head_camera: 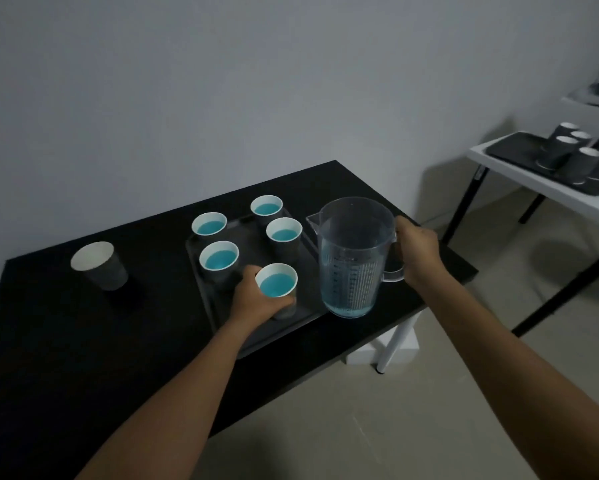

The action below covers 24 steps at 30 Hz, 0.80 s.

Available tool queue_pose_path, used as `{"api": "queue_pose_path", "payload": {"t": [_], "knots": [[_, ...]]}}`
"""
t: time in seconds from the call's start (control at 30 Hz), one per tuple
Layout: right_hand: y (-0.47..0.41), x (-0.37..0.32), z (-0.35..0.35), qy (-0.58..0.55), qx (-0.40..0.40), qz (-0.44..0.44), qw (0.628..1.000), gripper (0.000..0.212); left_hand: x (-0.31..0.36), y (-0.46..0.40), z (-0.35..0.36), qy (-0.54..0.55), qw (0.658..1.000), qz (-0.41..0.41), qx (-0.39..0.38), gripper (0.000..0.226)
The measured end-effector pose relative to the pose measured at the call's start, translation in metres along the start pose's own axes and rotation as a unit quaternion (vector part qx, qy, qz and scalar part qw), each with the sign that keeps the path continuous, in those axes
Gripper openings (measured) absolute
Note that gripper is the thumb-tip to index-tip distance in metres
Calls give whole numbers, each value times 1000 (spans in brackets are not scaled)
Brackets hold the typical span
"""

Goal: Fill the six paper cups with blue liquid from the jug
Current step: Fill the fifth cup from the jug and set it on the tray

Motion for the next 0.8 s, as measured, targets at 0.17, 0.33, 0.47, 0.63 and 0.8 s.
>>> {"api": "queue_pose_path", "payload": {"t": [0.17, 0.33, 0.47, 0.63, 0.8], "knots": [[-7, 1, -18, -12, 19, 11, 1000, 30, 16, -12, 29, -6, 1000, 18, -11, 67], [-10, 0, -26, -12, 21, 14, 1000, 28, 19, -24, 47, -1, 1000, 21, -11, 67], [-13, 1, -31, -4, 33, 8, 999, 32, 23, -31, 54, 9, 1000, 25, 1, 67], [-15, 4, -30, -8, 34, 12, 999, 35, 23, -39, 60, 3, 1000, 25, -6, 71], [-16, 3, -28, 6, 32, 7, 999, 35, 21, -41, 64, 7, 999, 22, -33, 73]]}}
Point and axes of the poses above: each hand's wrist, its own y-axis away from the middle knuckle, its own z-axis out of the palm, x = y × z, the point moved 9 cm from there along -y, towards the middle knuckle, and after that the axes turned 2 degrees about -z, right-handed, at the moved point
